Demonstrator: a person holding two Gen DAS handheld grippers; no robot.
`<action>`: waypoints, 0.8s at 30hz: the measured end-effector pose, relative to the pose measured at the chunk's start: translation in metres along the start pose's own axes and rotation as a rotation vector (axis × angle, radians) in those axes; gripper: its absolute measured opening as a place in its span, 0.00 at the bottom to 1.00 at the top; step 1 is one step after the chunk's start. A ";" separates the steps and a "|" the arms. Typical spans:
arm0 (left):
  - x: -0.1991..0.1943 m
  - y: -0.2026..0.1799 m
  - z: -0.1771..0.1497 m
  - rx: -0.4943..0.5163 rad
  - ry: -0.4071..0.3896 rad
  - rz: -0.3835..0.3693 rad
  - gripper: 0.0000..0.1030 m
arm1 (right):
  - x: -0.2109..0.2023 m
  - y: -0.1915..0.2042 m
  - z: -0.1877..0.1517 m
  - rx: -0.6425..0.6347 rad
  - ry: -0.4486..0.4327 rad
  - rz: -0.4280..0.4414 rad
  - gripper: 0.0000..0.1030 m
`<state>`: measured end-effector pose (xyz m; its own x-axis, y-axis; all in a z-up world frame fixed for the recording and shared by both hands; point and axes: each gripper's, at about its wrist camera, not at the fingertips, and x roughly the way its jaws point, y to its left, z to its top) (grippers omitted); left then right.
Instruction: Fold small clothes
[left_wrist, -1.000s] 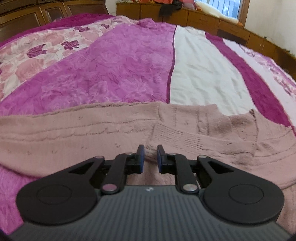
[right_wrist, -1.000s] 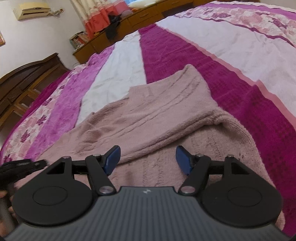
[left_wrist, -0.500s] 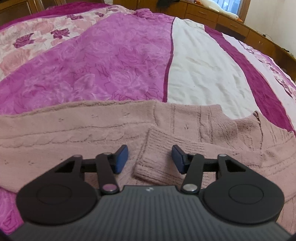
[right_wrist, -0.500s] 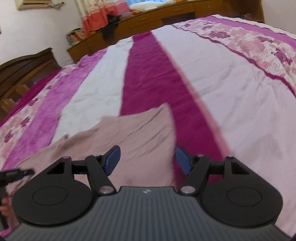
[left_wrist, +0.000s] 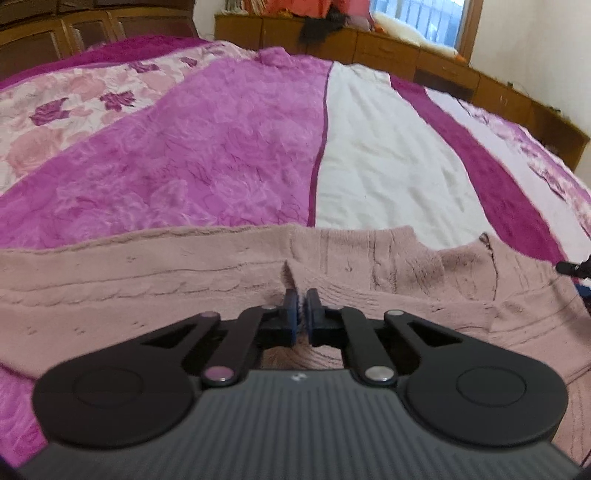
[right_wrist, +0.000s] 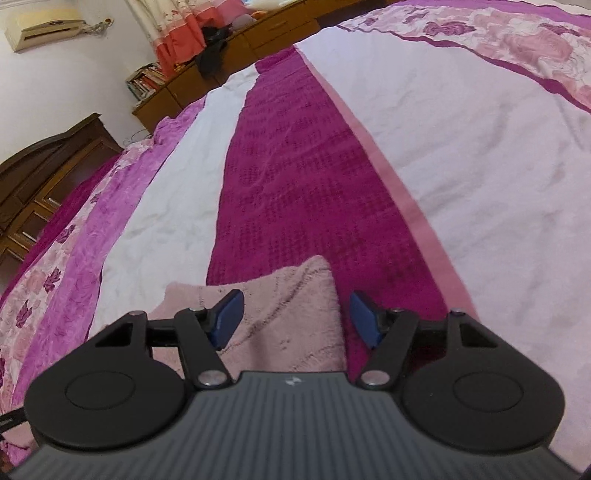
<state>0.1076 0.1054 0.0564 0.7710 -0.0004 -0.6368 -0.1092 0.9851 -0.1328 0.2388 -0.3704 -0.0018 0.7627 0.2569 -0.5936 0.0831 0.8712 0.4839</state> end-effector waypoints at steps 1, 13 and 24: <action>-0.003 0.001 -0.001 -0.006 -0.005 0.010 0.05 | 0.001 0.001 -0.001 -0.008 0.001 0.004 0.69; -0.005 0.004 -0.004 0.019 0.009 0.075 0.04 | 0.007 0.006 -0.006 -0.052 0.006 -0.022 0.14; 0.030 -0.022 0.020 0.062 0.039 -0.001 0.05 | 0.002 0.025 -0.017 -0.208 -0.039 -0.245 0.10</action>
<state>0.1462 0.0876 0.0555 0.7457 -0.0065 -0.6662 -0.0689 0.9938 -0.0868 0.2315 -0.3411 -0.0020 0.7606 0.0157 -0.6490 0.1378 0.9730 0.1851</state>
